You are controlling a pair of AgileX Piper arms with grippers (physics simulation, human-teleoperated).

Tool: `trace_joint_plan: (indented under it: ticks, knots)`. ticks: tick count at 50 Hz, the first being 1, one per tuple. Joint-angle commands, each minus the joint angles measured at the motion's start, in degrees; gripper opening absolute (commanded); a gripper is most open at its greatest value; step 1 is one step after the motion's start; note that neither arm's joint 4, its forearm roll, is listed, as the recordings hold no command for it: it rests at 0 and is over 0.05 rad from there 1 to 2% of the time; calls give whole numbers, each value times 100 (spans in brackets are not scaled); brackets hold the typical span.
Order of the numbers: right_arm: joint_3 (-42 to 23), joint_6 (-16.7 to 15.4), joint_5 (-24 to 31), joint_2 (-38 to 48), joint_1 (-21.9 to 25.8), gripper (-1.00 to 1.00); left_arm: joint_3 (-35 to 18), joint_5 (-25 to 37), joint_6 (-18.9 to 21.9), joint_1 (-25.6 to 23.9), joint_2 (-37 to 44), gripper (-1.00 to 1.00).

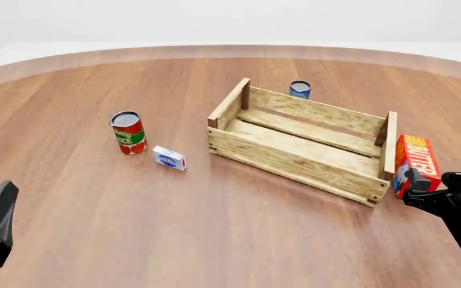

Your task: Pick up the butter and put it in the tray.

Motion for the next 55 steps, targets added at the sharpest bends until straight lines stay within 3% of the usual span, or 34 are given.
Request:
trace_joint_plan:
  ticks: [1, 55]
  knots:
    - [-124, -47, -4, 218, -8, 100, 0, 0, 0, 0, 0, 100]
    - [-464, -193, -5, 834, -46, 100, 0, 0, 0, 0, 0, 100]
